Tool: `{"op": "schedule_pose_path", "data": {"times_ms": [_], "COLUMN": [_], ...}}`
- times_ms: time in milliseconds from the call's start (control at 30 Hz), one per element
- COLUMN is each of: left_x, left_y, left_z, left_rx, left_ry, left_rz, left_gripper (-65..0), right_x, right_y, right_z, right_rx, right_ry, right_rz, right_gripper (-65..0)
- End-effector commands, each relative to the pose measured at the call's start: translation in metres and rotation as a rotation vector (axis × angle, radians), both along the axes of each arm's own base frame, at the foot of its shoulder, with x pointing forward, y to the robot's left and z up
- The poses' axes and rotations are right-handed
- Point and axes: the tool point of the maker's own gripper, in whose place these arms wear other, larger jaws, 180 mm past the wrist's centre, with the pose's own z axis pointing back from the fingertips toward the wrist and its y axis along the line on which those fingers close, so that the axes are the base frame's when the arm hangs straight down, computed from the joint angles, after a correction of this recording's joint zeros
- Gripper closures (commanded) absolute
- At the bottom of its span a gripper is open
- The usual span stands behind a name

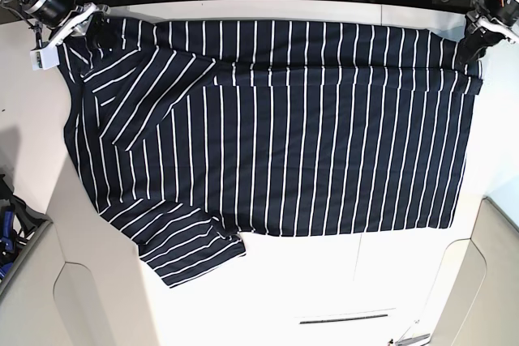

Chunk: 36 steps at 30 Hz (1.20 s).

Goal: Fold the T-shirt properly
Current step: 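Drag the folded edge back toward the arms and release both grippers, then reach both grippers to the hem corners of the shirt and grasp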

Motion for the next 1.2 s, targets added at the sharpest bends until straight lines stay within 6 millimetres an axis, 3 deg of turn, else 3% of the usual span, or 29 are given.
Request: {"op": "schedule_pose_path", "data": {"times_ms": [0, 333, 533, 700, 967, 1167], "left_x": [0.005, -0.003, 0.001, 0.011, 0.045, 0.076], "left_y": [0.003, 0.036, 0.044, 0.056, 0.069, 0.072], "left_z": [0.011, 0.032, 0.039, 0.050, 0.078, 0.099], "left_rx": [0.018, 0.073, 0.103, 0.151, 0.212, 0.262], "left_ry": [-0.036, -0.085, -0.122, -0.168, -0.249, -0.311], "left_rz": [-0.013, 0.080, 0.106, 0.130, 0.104, 0.071], "left_gripper": [-27.9, -28.7, -29.2, -31.1, -31.2, -36.1], "right_x": [0.006, 0.014, 0.035, 0.064, 0.119, 0.169], "right_y": [-0.005, -0.062, -0.088, -0.108, -0.128, -0.128], "right_z": [0.009, 0.037, 0.055, 0.077, 0.116, 0.113], "right_rx": [-0.007, -0.046, -0.127, -0.204, -0.239, -0.146], "right_ry": [-0.035, -0.129, -0.188, -0.274, -0.444, -0.481], "right_rz": [-0.003, -0.173, -0.185, -0.184, -0.228, -0.253], "right_gripper": [-32.2, -33.6, -33.6, -33.6, -33.6, -33.7]}}
